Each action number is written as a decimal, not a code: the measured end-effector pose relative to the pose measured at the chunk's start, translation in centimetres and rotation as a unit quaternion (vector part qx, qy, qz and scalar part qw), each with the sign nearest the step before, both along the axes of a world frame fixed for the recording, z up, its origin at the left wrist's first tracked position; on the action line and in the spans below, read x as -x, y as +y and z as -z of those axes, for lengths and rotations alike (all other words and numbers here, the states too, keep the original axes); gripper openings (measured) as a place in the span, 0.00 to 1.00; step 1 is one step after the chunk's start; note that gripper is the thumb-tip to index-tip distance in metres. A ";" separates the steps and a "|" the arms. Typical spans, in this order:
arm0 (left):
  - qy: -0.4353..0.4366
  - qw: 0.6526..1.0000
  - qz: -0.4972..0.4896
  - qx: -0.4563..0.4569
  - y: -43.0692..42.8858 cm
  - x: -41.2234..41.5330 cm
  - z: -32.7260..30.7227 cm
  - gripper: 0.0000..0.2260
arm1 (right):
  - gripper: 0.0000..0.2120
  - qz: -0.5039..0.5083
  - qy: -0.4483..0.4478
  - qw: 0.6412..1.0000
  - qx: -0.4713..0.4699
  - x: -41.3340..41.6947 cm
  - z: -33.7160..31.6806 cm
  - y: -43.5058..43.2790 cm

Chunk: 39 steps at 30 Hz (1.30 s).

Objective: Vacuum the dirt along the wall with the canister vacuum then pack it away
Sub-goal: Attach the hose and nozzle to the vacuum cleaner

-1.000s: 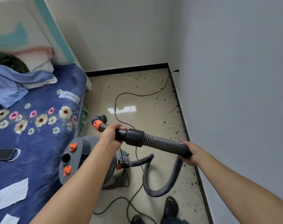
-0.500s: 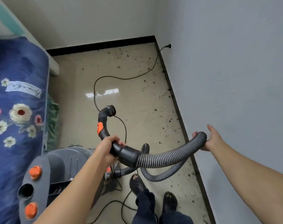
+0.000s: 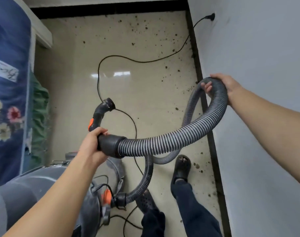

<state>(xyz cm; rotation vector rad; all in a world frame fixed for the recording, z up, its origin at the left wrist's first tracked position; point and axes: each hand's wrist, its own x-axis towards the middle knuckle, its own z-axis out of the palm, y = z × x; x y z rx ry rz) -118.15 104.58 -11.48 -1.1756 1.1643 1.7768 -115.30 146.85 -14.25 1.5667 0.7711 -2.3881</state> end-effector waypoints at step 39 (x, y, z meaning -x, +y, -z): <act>0.170 0.806 0.533 0.194 4.5 -2.2 19.4 0.16 | 0.12 -0.439 -0.206 0.800 -0.354 5.4 20.0 -18.8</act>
